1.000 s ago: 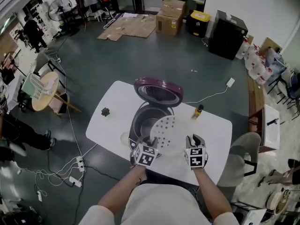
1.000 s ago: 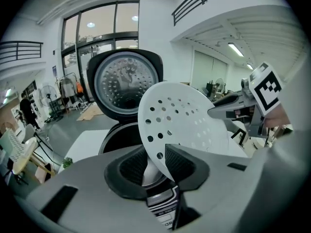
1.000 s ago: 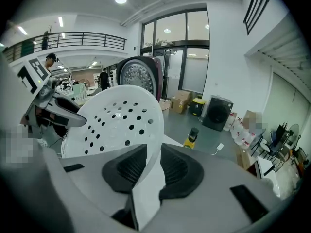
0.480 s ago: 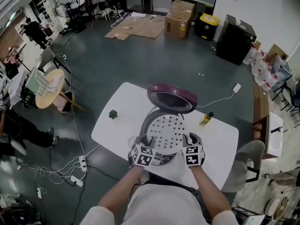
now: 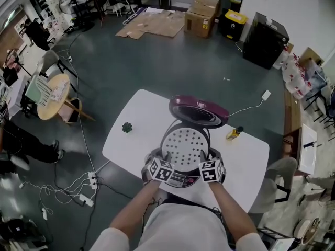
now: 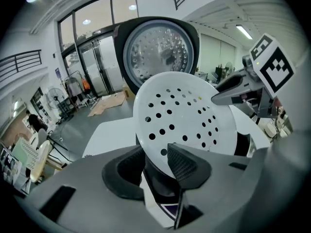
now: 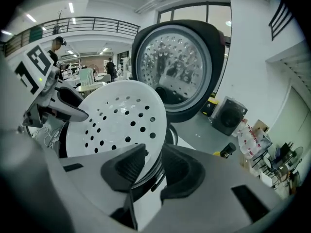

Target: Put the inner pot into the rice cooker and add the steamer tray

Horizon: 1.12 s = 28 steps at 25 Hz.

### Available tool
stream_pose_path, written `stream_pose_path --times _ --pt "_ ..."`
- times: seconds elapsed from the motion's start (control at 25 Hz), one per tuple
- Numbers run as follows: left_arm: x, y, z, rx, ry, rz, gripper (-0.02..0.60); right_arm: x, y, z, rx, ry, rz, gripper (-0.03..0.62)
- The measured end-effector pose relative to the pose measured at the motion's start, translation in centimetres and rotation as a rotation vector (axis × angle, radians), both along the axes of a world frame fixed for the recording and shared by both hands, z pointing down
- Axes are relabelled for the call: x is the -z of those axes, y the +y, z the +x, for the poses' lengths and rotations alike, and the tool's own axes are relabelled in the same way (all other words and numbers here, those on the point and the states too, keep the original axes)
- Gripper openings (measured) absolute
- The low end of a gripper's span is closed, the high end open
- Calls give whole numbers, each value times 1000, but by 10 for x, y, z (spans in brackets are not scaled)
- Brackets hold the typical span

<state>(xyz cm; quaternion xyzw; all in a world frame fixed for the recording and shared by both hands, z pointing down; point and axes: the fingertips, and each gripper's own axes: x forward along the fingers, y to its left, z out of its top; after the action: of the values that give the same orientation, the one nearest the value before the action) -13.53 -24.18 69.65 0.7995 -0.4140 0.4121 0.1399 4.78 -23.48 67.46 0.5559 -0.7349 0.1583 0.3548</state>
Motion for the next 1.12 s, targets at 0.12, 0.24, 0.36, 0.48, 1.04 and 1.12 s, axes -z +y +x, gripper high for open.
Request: stream_pose_path --times 0.12,0.24,0.36,0.48,1.04,1.12 --pt "-12 -4 -2 -19 -40 -20 166 -10 -2 -2 -6 23 -35 123" --pt "-18 -8 -4 -39 -73 -28 176 -16 -5 -2 -13 45 -61 126" --pt "-20 -13 -4 -74 -124 -12 210 -22 -8 0 -22 72 -84 129" --pt "-29 -15 -4 -119 -168 -8 264 -29 -10 -3 -21 106 -100 132" --pt "-24 -19 -12 -117 -35 -12 297 -34 1 -5 -71 109 -100 138" --pt "-16 -17 -11 -109 23 -9 289 -26 4 -4 -86 99 -80 138"
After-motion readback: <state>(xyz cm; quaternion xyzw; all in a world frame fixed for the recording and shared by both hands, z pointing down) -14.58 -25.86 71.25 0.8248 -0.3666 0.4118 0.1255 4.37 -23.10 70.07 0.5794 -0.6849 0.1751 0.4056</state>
